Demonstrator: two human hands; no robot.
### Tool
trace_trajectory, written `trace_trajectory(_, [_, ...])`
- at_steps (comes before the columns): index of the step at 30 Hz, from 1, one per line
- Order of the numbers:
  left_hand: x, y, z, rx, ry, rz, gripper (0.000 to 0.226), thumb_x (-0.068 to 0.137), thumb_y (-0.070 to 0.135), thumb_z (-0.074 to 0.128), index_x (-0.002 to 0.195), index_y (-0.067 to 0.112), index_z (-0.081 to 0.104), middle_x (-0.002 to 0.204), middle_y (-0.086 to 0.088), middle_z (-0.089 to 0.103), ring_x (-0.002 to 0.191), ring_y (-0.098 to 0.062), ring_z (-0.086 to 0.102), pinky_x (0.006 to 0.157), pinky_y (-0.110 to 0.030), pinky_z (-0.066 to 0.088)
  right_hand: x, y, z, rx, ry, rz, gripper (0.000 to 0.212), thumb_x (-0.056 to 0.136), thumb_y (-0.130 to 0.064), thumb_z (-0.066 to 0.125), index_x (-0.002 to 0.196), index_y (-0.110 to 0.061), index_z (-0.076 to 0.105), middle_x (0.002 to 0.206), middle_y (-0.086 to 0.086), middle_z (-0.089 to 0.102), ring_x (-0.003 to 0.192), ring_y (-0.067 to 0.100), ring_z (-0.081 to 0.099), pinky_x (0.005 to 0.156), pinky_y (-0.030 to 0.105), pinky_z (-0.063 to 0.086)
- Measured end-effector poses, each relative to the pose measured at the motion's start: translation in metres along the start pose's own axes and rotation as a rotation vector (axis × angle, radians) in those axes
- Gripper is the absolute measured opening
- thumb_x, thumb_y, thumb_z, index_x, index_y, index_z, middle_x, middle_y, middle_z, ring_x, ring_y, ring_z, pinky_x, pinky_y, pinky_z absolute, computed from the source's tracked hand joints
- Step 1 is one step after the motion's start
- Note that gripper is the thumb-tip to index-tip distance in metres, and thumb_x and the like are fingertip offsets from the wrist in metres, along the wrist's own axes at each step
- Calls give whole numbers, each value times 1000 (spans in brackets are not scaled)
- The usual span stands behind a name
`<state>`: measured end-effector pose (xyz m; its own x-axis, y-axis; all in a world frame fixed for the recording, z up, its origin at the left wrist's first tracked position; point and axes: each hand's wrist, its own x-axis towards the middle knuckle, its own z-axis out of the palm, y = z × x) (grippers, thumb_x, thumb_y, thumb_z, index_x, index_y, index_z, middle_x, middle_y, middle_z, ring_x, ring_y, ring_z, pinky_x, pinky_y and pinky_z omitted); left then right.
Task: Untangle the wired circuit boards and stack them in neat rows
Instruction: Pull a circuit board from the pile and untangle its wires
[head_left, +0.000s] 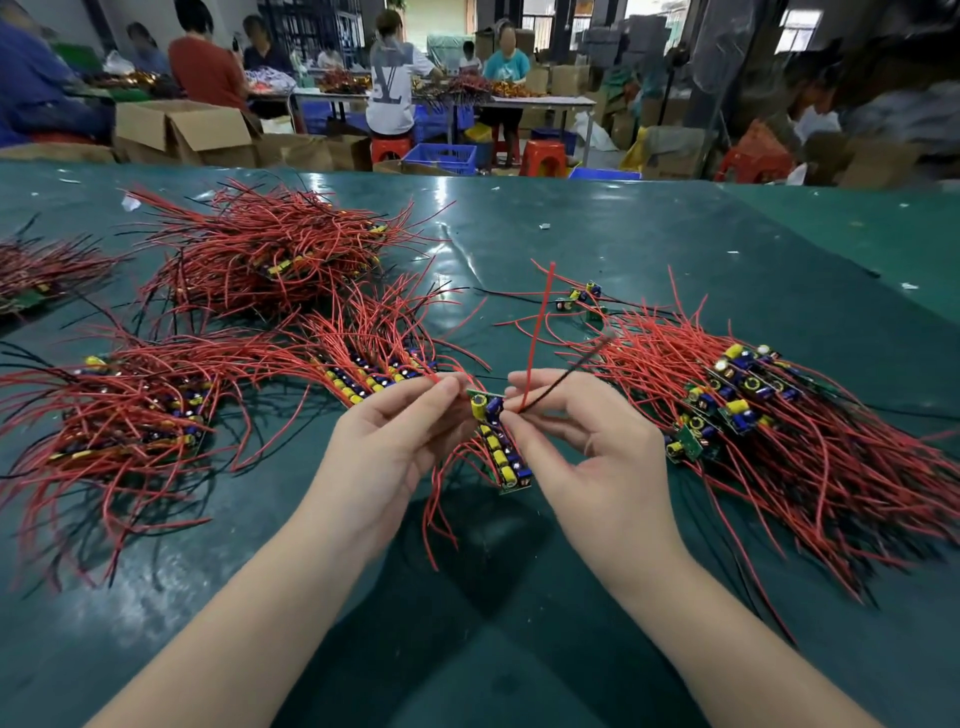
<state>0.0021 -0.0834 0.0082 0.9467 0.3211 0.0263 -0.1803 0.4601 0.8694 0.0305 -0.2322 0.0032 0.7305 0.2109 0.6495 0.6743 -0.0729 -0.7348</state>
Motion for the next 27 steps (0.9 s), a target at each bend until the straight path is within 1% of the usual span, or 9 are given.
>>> trace_trajectory(3, [0,0,-1,-29,-8,9,12,76,12,64,79,6,74,83,-8,74,74,-14,71,66,-21,56,2,-4,0,189,7,172,22,83,5,69,83,-17,67,94,-1,72,91,9,69,79,16,52])
trace_trajectory(5, [1,0,-1,-18,-8,14,14,76,12,64,82,4,72,85,-8,74,76,-16,71,68,-23,56,4,-5,0,246,12,250,24,84,3,68,80,-20,66,90,0,74,86,10,70,77,16,52])
trace_trajectory(8, [1,0,-1,-21,-3,28,17,76,12,63,87,0,69,85,-9,74,77,-16,71,71,-25,57,8,-2,-1,292,13,334,14,86,2,67,81,-11,65,85,4,74,80,13,70,76,22,55])
trace_trajectory(11, [1,0,0,-50,-23,41,17,78,9,61,88,-3,67,88,-11,74,80,-16,72,72,-24,57,9,-2,-1,462,26,435,9,88,4,62,83,-4,60,81,8,74,79,21,72,76,32,59])
trace_trajectory(14, [1,-1,2,-81,-21,46,14,77,8,61,81,0,72,86,-10,74,76,-15,72,68,-21,56,9,-5,0,616,55,500,11,89,5,58,83,-3,58,80,11,75,75,24,73,69,26,58])
trace_trajectory(17, [0,-1,4,-120,-19,22,16,75,9,62,71,9,77,84,-6,75,73,-12,72,66,-19,56,11,-7,2,708,87,543,11,90,5,56,83,-3,58,78,13,74,71,26,73,64,26,57])
trace_trajectory(21, [-1,-2,8,-170,-15,3,16,75,9,63,70,9,78,83,-5,75,72,-11,71,64,-17,55,13,-9,3,852,123,666,8,89,4,56,85,-4,55,77,16,72,69,25,73,59,24,57])
trace_trajectory(24, [-1,0,8,-158,-30,34,15,75,9,62,70,8,77,83,-6,75,73,-12,72,66,-19,56,13,-10,0,894,97,716,7,87,1,58,85,-4,54,78,17,73,70,25,73,58,22,56])
trace_trajectory(27, [0,2,6,-53,-35,64,10,79,10,60,79,5,70,85,-8,74,75,-15,71,71,-24,58,14,-11,-4,771,40,657,11,89,2,58,83,-6,56,83,19,73,74,29,73,61,24,57])
